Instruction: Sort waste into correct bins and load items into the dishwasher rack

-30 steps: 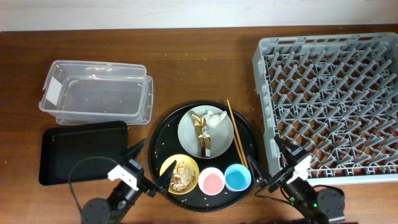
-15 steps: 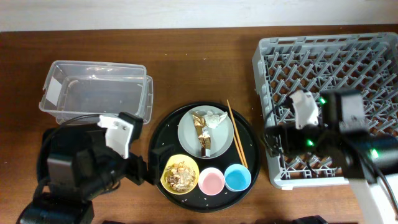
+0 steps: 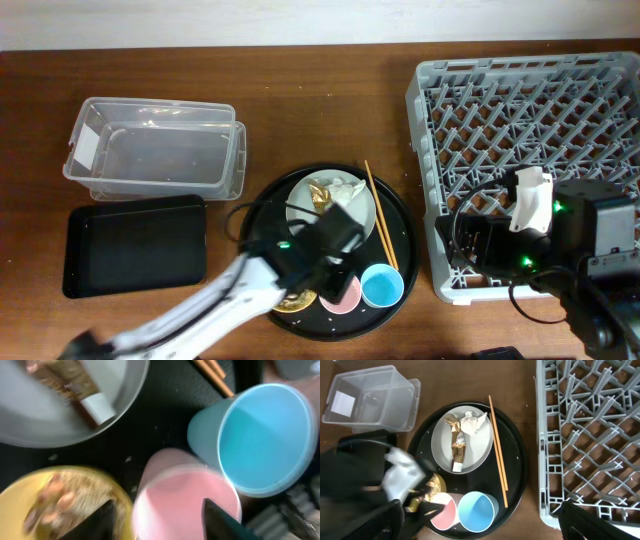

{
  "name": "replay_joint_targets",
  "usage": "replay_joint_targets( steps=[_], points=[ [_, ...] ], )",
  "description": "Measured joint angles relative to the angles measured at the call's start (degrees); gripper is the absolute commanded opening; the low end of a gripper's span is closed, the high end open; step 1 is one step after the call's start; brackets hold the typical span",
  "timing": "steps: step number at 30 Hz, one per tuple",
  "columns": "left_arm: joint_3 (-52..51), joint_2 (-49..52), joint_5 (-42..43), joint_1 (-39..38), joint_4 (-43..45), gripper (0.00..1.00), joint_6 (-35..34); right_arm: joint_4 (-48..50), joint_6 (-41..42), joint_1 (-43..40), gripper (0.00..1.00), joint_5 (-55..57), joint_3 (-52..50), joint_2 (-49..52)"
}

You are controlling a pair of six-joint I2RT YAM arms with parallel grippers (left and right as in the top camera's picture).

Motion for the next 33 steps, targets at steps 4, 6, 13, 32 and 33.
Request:
replay_joint_targets(
  steps=[4,6,13,32,33],
  points=[
    [-0.17,7.89,-3.34,-1.84,3.28,0.19,-1.95,-0.28,0.35,0.00,0.98,0.09,0.00,0.13],
    [-0.20,7.91,-4.50,-1.84,3.58,0.06,-2.08,-0.37,0.55,0.00,0.98,0.09,-0.02,0.13],
    [2.36,4.20,-6.67,-0.22,-5.18,0.00,-2.58,-0.46,0.57,0.00,0.98,0.11,-0.02,0.13],
    [8.37,-11.65,80.21,36.61,10.56,0.00,9.70,21.86,-20.65,16.22,0.70,-42.93,0.13,9.97],
    [8.37,-11.65,80.63,36.61,10.62,0.00,9.90,21.97,-20.13,16.76,0.63,-43.58,0.13,10.64]
  ],
)
